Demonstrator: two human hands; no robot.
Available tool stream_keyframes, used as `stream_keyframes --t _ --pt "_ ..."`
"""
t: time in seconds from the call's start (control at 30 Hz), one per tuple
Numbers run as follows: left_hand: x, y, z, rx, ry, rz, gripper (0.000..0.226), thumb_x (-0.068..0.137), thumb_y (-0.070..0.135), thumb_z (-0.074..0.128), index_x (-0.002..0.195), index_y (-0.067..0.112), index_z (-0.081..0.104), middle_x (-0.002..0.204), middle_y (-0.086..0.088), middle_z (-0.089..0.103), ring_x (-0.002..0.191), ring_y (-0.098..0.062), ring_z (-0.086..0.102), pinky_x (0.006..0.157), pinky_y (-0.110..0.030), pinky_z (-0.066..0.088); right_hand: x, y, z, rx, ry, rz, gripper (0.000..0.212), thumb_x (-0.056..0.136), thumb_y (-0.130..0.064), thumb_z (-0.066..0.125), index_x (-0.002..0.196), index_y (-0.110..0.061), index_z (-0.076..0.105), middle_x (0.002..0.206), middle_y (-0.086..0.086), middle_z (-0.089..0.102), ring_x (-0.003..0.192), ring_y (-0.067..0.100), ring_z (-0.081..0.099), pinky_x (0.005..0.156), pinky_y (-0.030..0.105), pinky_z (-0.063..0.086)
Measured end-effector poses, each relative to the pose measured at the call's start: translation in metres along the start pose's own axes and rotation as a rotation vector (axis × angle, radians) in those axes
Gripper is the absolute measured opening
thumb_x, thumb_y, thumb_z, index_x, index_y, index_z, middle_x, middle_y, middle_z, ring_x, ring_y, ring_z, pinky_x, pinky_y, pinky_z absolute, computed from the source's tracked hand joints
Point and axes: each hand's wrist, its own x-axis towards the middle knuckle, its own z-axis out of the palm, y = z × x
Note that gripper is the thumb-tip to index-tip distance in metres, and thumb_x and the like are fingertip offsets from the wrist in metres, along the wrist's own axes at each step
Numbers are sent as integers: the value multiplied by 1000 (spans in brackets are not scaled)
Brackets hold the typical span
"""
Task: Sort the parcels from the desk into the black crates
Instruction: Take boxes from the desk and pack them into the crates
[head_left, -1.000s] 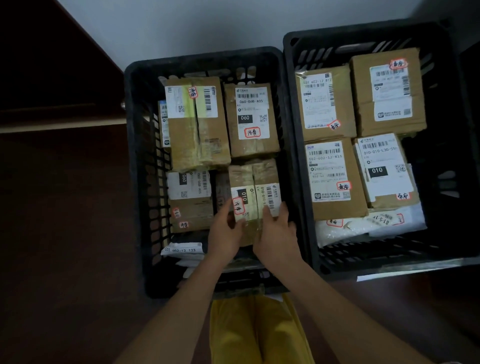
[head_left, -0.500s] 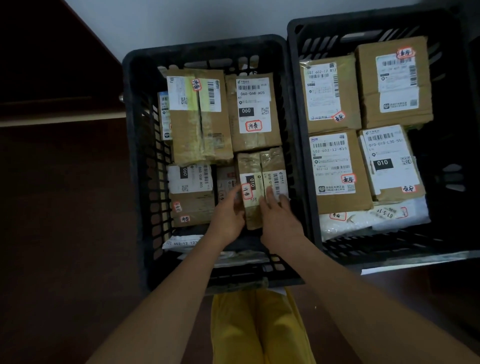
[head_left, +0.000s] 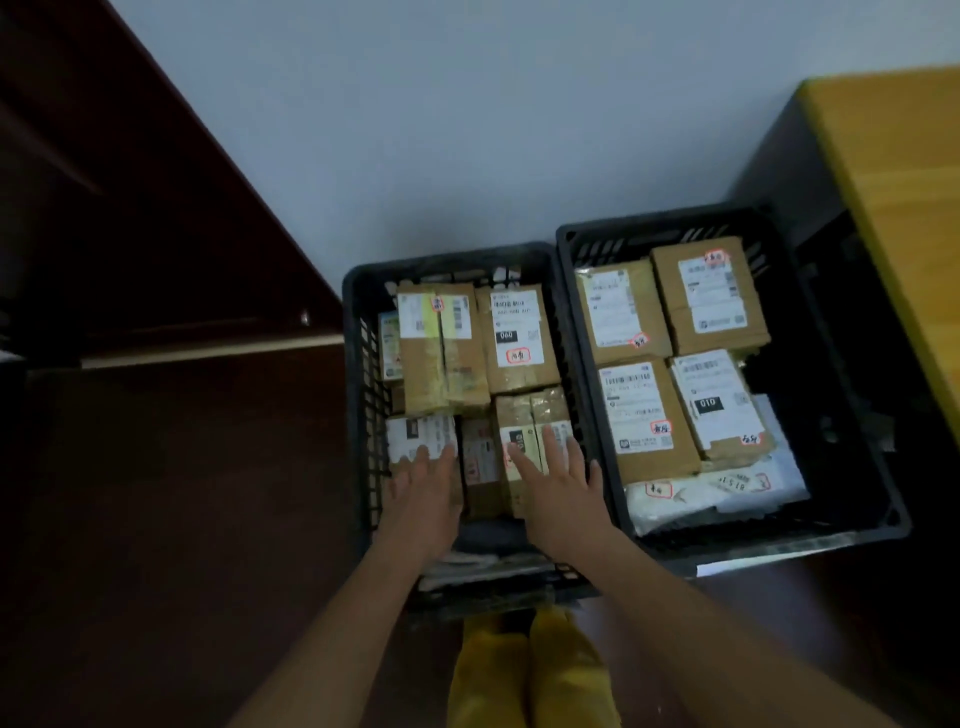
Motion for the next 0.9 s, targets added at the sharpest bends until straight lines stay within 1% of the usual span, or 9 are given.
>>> stream_keyframes --t 0.1,0.2,0.3,0.4,0.47,0.57,0.7,0.8,0.9 --pt "-24 7 -43 -8 65 53 78 101 29 47 156 27 -7 164 -9 -8 150 -34 -5 120 -54 7 -26 -9 -32 6 94 16 98 92 -20 63 155 -40 -9 160 6 -30 148 36 -22 119 59 -2" --pt "-47 22 -88 33 153 92 78 100 38 48 156 26 -5 163 -11 -12 149 -35 -7 120 -55 6 -57 -14 -74 31 169 42 99 90 -12 60 155 -40 -9 159 6 -33 148 36 -23 119 59 -2" --pt "-63 53 -139 51 235 139 83 98 39 50 156 27 -6 162 -10 -15 149 -33 -11 121 -53 4 -91 -11 -119 66 294 51 91 94 -11 53 155 -39 -9 159 7 -32 147 37 -23 119 60 -3" --pt "-73 97 -184 97 352 226 80 98 36 50 157 26 -4 163 -8 -12 150 -32 -9 121 -52 6 -121 8 -160 97 430 83 89 94 -12 50 155 -39 -8 161 7 -28 148 35 -22 118 60 -5" --pt "-83 134 -206 156 416 306 79 99 39 50 157 25 -2 163 -9 -8 150 -33 -5 121 -52 10 -142 30 -182 115 503 120 86 95 -13 51 156 -39 -5 161 6 -26 148 35 -21 118 61 -5" --pt "-99 192 -223 213 445 402 76 101 39 46 157 25 -3 163 -10 -12 150 -34 -7 121 -52 10 -173 70 -206 135 591 181 85 98 -24 55 156 -39 -5 161 6 -28 148 36 -21 118 62 -5" --pt "-116 271 -230 281 466 502 77 101 41 45 157 26 -6 162 -10 -16 150 -34 -10 121 -54 7 -215 138 -224 149 672 269 88 97 -16 54 156 -38 -8 160 7 -30 148 37 -22 117 63 -2" --pt "-123 337 -226 307 486 549 76 100 46 44 157 25 -3 162 -10 -16 149 -34 -9 120 -54 8 -245 197 -228 187 696 313 87 97 -17 53 156 -38 -9 160 7 -30 148 37 -21 118 62 -4" --pt "-132 416 -212 314 495 577 78 100 46 47 157 26 -3 163 -10 -14 150 -34 -7 120 -53 10 -277 269 -224 214 739 357 89 96 -18 54 155 -40 -8 160 6 -30 148 35 -20 118 62 -5"
